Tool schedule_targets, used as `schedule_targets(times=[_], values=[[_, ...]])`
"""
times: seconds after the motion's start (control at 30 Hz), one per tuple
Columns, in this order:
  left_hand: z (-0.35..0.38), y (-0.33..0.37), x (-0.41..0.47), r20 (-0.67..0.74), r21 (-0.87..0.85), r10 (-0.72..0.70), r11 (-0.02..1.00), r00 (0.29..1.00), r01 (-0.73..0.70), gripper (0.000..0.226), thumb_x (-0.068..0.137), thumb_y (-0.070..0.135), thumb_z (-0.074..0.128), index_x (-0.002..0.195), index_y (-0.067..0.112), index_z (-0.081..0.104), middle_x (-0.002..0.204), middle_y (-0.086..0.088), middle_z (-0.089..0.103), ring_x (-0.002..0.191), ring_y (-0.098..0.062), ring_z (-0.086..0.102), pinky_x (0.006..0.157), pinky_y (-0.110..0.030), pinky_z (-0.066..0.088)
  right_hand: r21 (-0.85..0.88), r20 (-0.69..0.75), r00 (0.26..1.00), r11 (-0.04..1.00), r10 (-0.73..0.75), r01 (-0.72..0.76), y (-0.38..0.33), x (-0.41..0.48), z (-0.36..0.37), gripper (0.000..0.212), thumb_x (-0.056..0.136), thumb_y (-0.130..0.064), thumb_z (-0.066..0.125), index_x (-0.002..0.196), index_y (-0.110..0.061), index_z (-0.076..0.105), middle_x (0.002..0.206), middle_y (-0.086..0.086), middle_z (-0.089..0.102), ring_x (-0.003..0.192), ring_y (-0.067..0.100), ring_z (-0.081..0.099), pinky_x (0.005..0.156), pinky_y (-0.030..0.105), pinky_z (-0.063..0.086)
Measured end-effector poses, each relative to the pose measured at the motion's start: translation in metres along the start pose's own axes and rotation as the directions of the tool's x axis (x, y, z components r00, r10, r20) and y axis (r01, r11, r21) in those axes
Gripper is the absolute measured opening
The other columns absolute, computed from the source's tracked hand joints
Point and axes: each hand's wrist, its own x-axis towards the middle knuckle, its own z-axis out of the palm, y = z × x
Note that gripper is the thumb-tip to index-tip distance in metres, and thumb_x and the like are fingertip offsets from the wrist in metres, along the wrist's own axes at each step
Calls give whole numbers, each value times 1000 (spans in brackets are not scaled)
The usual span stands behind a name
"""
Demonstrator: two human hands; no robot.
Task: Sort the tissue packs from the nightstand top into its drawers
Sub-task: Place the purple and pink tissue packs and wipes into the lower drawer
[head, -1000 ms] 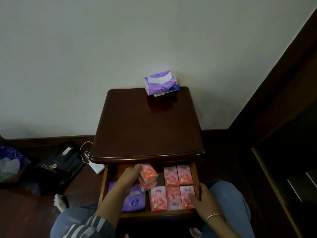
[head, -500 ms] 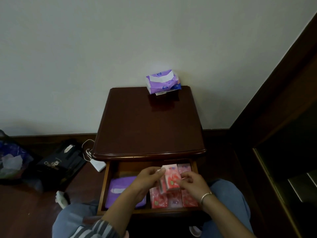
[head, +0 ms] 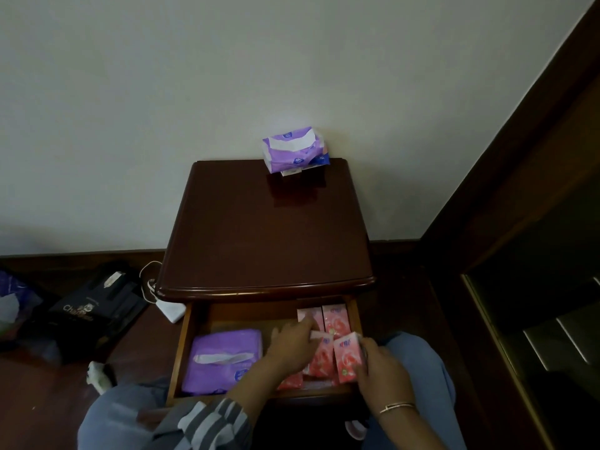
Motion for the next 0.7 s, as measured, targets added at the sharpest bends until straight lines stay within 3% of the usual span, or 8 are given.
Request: schedule_targets(times=[0.07, 0.13, 0.27, 0.33, 0.43, 0.5, 0.57, 0.7], values=[[9, -12, -3, -35, 212, 36, 977, 999, -28, 26, 93, 40, 46, 117, 32, 50, 130, 6, 50, 123, -17, 41, 100, -42, 30, -29, 18, 1000, 999, -22, 23, -2, 1, 4, 48, 96, -22, 41, 141, -27, 28, 119, 2, 55, 101, 16, 58, 78, 23, 48], [15, -22, -7, -65, 286, 45, 958, 997, -25, 32, 93, 44, 45, 122, 34, 49, 135, 7, 42, 127, -18, 35, 99, -40, 28, -71, 47, 998, 996, -41, 45, -4, 4, 10, 50, 96, -20, 39, 144, -25, 24, 121, 3, 53, 100, 17, 58, 76, 22, 46], [17, -32, -17, -147, 249, 34, 969, 989, 3, 38, 94, 43, 46, 131, 35, 49, 135, 5, 40, 126, -17, 36, 104, -37, 29, -253, 112, 993, 965, -40, 67, -8, 10, 17, 35, 96, -13, 39, 131, -16, 39, 128, 6, 42, 97, 19, 58, 67, 24, 43], [15, -38, -22, -197, 187, 10, 982, 980, 28, 37, 94, 37, 49, 131, 30, 49, 134, 4, 43, 122, -15, 42, 102, -32, 35, -313, 75, 997, 948, -29, 51, -8, 12, 20, 35, 94, -12, 41, 129, -16, 40, 130, 7, 40, 103, 19, 54, 69, 24, 45], [8, -50, -30, -164, 210, -22, 976, 986, 56, 37, 94, 36, 48, 128, 21, 50, 131, 1, 48, 117, -16, 49, 97, -29, 40, -297, 17, 989, 943, -148, 147, -5, 20, 25, 49, 91, -13, 45, 138, -21, 32, 137, 3, 38, 118, 20, 44, 87, 27, 45], [7, -55, -34, -85, 287, -1, 958, 996, 26, 39, 94, 37, 46, 129, 20, 48, 131, 0, 51, 119, -17, 49, 101, -33, 36, -271, 81, 958, 919, -273, 285, -5, 26, 30, 59, 89, -18, 49, 143, -24, 27, 149, 0, 30, 134, 19, 32, 106, 32, 33], [6, -56, -35, -26, 334, 3, 943, 1000, 6, 41, 95, 37, 46, 133, 22, 44, 133, 0, 50, 124, -18, 47, 108, -39, 30, -288, 175, 933, 890, -314, 354, -5, 31, 36, 63, 88, -24, 51, 145, -25, 24, 154, -3, 25, 141, 15, 23, 115, 38, 15], [1, -54, -32, 26, 366, 17, 930, 1000, -26, 44, 94, 39, 48, 134, 22, 42, 136, -2, 49, 127, -20, 44, 110, -42, 29, -292, 255, 929, 894, -270, 340, -4, 40, 38, 53, 86, -33, 54, 136, -27, 37, 140, -4, 46, 130, 16, 40, 115, 42, 12]])
